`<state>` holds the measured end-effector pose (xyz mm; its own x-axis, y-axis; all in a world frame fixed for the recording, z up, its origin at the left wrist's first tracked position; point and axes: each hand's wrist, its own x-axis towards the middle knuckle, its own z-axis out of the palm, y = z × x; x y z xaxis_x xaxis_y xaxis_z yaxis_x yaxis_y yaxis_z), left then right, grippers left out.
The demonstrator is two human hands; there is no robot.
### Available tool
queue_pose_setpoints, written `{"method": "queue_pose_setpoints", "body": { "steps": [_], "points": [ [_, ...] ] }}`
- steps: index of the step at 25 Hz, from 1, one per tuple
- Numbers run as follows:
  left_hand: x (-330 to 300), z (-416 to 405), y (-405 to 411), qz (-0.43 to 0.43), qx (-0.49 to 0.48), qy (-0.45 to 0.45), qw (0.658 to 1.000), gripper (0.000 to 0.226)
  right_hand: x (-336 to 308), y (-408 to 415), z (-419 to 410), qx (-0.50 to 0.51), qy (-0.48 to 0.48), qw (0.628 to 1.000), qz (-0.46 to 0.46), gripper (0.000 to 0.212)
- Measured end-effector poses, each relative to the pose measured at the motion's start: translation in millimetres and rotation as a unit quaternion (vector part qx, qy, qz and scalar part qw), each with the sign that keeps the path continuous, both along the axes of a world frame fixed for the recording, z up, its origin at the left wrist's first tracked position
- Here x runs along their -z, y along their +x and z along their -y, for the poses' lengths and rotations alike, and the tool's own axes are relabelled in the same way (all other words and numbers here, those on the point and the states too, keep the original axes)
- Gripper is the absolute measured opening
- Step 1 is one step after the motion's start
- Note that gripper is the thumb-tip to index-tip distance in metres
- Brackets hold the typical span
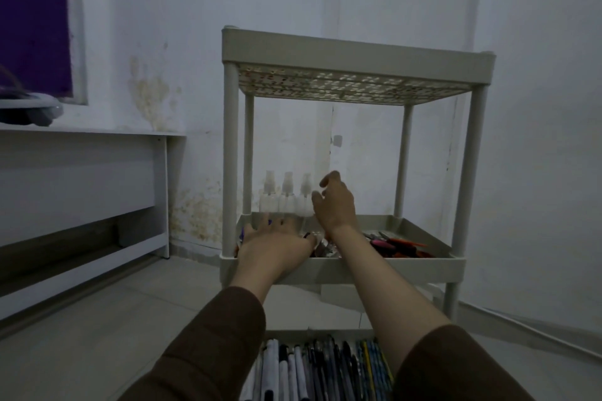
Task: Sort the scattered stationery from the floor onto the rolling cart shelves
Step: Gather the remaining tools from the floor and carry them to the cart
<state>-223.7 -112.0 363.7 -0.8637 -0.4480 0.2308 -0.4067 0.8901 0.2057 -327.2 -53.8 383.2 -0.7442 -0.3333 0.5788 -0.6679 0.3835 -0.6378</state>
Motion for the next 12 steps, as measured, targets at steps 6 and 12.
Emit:
{"method": "queue_pose_setpoints", "body": {
  "steps": [6, 12],
  "points": [
    [2, -1, 7, -0.086, 0.071, -0.155, 0.982, 0.03, -2, 57, -75, -0.083, -0.016, 0.947, -0.311, 0.004],
    [14, -39, 22, -0.424, 0.162, -0.196, 0.869, 0.023, 56, 88, -224, -0.084, 0.253, 0.906, -0.329, 0.009]
  ]
}}
